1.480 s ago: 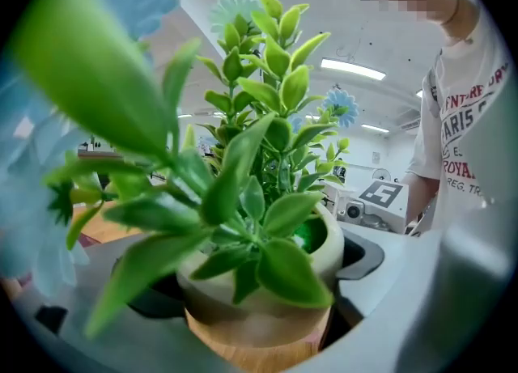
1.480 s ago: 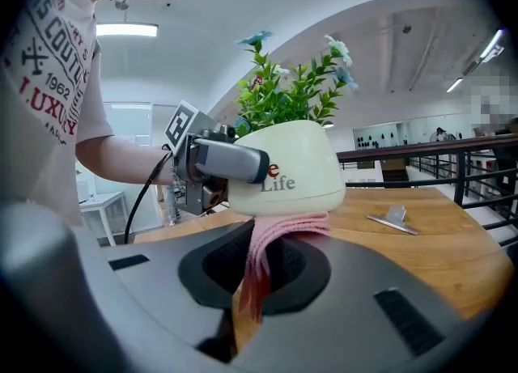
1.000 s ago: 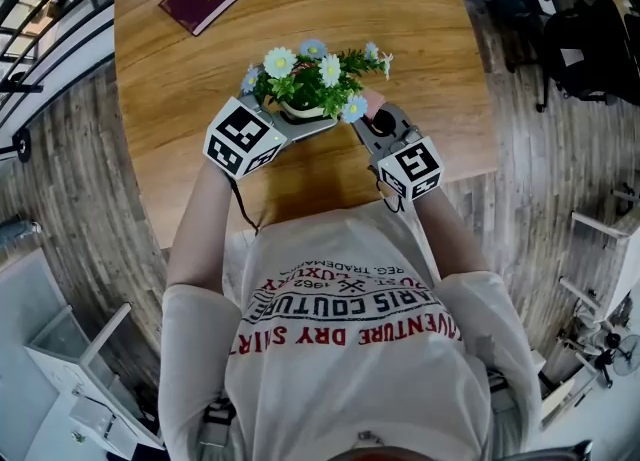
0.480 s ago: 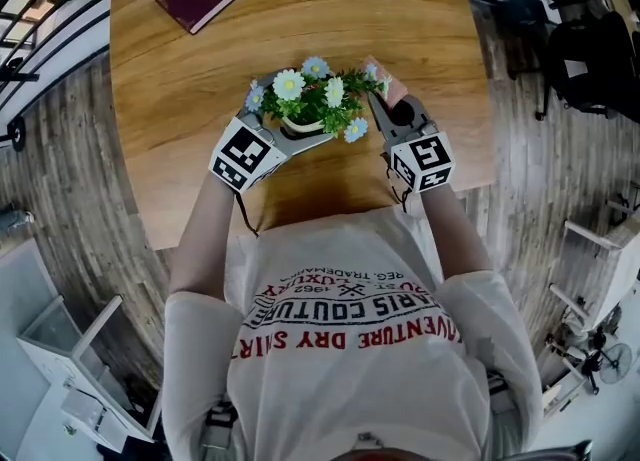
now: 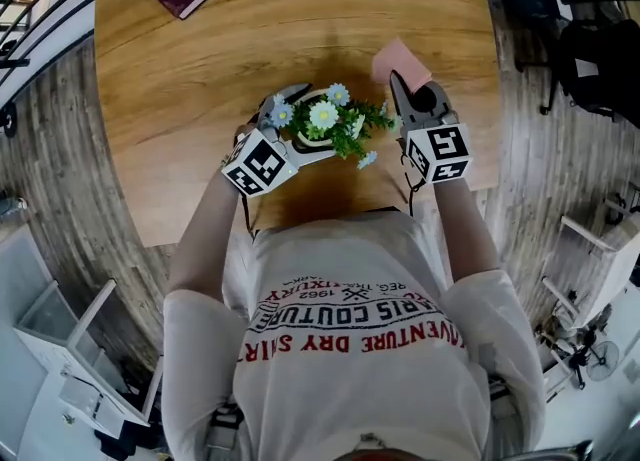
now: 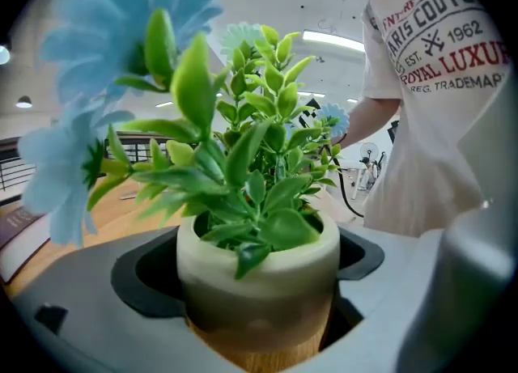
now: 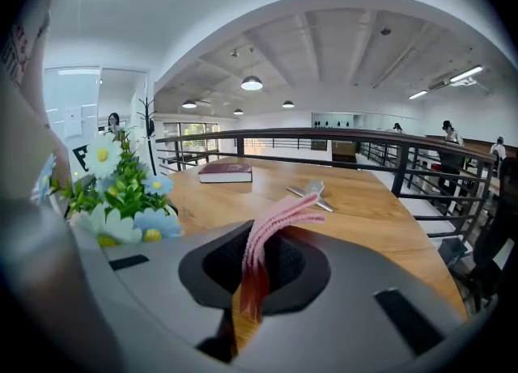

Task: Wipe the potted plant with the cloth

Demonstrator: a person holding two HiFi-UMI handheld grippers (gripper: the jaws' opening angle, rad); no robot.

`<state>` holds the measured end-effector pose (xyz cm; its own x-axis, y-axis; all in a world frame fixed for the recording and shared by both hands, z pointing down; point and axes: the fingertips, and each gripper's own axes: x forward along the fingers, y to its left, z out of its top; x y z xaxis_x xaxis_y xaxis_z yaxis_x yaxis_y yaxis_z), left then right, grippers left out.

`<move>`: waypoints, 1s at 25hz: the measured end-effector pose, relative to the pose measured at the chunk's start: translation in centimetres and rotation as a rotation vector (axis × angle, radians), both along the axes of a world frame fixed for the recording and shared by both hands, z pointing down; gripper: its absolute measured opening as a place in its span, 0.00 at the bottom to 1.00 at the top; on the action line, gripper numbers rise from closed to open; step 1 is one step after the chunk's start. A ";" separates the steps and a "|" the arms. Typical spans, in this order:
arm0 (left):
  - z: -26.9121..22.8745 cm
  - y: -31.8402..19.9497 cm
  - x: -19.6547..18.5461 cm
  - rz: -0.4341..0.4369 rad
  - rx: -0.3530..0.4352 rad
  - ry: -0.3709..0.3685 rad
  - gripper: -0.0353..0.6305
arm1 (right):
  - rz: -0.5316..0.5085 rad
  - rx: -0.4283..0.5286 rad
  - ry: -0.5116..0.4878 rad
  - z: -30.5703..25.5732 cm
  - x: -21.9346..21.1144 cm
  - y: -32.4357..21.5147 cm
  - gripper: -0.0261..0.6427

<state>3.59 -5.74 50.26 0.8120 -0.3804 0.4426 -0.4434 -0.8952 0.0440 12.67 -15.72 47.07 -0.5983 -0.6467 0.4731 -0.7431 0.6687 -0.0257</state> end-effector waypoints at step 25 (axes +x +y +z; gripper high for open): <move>3.6 1.2 -1.3 -0.012 -0.030 -0.007 0.86 | -0.021 -0.033 0.029 1.7 -1.2 0.1 0.09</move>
